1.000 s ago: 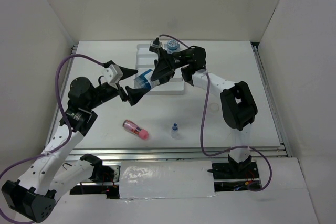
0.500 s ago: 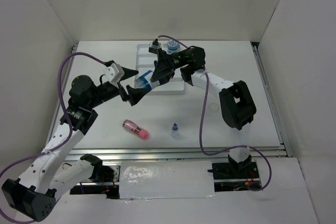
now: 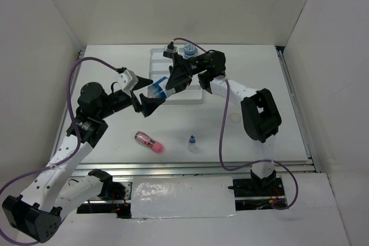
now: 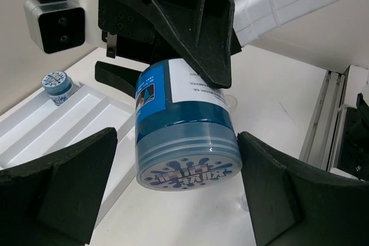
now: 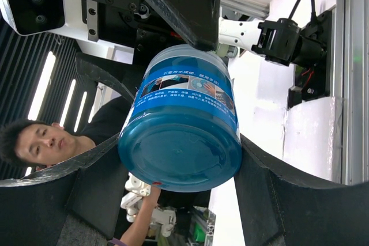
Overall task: Sort the stationery into containers
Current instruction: Place the stationery at the center of the board.
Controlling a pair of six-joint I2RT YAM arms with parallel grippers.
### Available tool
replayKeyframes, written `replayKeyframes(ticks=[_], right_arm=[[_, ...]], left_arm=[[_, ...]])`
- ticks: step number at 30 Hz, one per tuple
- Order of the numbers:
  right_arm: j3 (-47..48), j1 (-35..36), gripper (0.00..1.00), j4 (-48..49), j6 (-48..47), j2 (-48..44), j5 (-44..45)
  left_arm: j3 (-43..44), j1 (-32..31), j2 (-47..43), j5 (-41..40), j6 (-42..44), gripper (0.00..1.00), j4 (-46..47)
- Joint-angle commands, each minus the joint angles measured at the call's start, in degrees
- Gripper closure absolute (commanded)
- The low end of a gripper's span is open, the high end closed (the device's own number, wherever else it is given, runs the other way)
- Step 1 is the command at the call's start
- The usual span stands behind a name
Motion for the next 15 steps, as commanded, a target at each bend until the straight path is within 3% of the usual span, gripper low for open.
replayKeyframes(ticks=[1,4,10,13,14,15], right_arm=[[3.2,0.4,0.97,23.1,12.2,-1.7,-6.2],[3.4,0.5,0.97,23.1,12.3,-1.5,-6.3],[3.1,0.7,0.96,22.9,12.3,-1.6,-6.7],[3.0,0.8,0.81,23.1,12.9,-1.4,-7.1],[3.0,0.7,0.62,23.2,13.2,-1.1,-7.5],[3.3,0.6,0.52,23.7,14.4,-0.9,-7.8]], left_arm=[[-0.1,-0.1,1.0,0.3,0.7,0.05,-1.0],[0.1,0.0,1.2,-0.1,0.8,0.08,-1.1],[2.1,-0.1,2.6,-0.6,1.6,0.34,-3.3],[2.3,0.0,2.6,-0.4,1.3,0.45,-3.3],[2.5,0.0,2.4,-0.4,1.2,0.51,-3.3],[2.9,0.1,2.4,-0.4,1.2,0.53,-3.5]])
